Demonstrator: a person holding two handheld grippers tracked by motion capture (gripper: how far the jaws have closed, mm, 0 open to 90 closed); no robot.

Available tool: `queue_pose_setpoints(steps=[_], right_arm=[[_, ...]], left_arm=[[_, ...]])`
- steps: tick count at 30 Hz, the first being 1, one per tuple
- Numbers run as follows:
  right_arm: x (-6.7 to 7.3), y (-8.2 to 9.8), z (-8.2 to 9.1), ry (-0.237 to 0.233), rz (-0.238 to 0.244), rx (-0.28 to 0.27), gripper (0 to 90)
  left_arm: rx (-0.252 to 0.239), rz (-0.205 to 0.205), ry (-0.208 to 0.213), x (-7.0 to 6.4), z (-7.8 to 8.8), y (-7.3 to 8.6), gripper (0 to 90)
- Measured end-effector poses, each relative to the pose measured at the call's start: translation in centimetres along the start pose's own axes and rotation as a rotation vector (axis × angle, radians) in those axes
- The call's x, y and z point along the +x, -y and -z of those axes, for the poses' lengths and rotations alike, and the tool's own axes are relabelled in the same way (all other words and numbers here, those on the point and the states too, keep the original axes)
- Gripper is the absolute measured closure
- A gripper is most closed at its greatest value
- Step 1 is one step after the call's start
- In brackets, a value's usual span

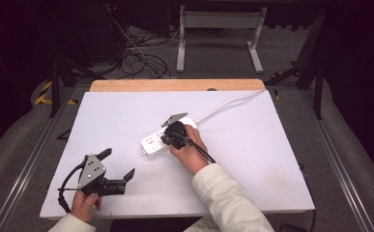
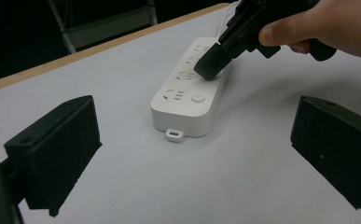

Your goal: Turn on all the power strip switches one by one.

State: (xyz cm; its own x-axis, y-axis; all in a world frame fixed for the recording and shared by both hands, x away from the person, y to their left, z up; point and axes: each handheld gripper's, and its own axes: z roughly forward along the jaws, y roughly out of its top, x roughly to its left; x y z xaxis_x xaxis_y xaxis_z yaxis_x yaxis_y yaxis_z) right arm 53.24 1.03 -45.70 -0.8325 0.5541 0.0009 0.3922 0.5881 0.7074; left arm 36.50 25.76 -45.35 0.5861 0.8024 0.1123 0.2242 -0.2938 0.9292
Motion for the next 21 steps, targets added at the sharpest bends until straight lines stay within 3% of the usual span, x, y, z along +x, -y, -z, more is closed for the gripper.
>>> queue_pose_setpoints(steps=[5,10,12,13,16,21], right_arm=[[0.2,-0.1,-0.1,0.014,0.024,0.013,90.0],[0.0,-0.2,0.0,0.003,-0.001,0.021,90.0],[0.2,-0.6,0.3,0.022,0.023,0.034,90.0],[0.4,-0.8,0.6,0.026,0.048,0.019,90.0],[0.9,-1.5,1.9,-0.006,0.038,-0.082,90.0],[1.1,-2.1,2.6,-0.013,0.058,-0.086,90.0]], left_arm=[[0.000,0.001,0.000,0.0,0.0,0.0,1.8],[0.001,0.001,0.000,0.0,0.0,0.0,1.8],[0.001,0.003,-0.001,0.0,0.0,0.0,1.8],[0.001,0.004,0.000,0.1,0.0,0.0,1.8],[0.000,0.013,-0.001,0.2,-0.1,0.1,1.8],[-0.004,0.012,-0.001,0.1,0.0,0.0,1.8]])
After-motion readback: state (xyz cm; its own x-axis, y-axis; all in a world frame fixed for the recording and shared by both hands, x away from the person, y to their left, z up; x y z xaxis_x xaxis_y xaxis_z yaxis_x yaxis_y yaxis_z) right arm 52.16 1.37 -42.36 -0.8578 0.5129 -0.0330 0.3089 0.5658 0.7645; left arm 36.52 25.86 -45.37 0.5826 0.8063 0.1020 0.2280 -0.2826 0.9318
